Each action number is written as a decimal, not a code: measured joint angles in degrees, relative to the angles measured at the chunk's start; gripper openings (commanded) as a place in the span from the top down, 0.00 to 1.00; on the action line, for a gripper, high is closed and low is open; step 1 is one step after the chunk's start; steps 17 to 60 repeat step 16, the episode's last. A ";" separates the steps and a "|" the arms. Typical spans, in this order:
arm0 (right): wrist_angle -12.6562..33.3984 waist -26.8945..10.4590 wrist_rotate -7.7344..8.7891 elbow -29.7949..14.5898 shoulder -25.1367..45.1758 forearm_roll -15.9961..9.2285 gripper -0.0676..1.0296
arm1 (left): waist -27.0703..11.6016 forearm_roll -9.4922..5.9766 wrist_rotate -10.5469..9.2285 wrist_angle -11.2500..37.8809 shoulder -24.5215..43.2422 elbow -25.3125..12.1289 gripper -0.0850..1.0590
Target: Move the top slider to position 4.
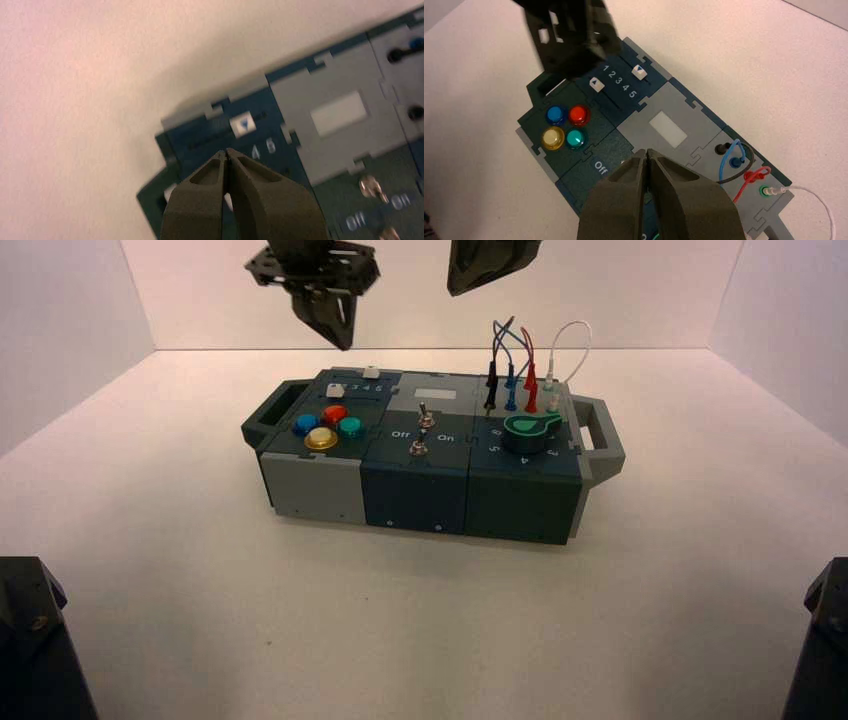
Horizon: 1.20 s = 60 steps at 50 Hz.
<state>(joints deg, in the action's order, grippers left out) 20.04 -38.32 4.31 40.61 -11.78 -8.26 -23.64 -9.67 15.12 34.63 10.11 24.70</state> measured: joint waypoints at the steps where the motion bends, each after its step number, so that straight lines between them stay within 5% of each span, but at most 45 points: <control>1: 0.09 0.00 0.00 -0.09 -0.09 0.00 0.96 | 0.00 0.00 0.00 0.35 -0.88 0.62 0.95; 16: 0.97 0.00 0.00 -0.09 -0.26 0.00 0.96 | 0.00 0.09 0.00 0.70 -9.76 7.91 0.95; 60: 0.97 0.00 0.00 -0.09 -0.26 0.00 0.96 | 0.00 0.09 0.00 0.70 -9.76 7.91 0.95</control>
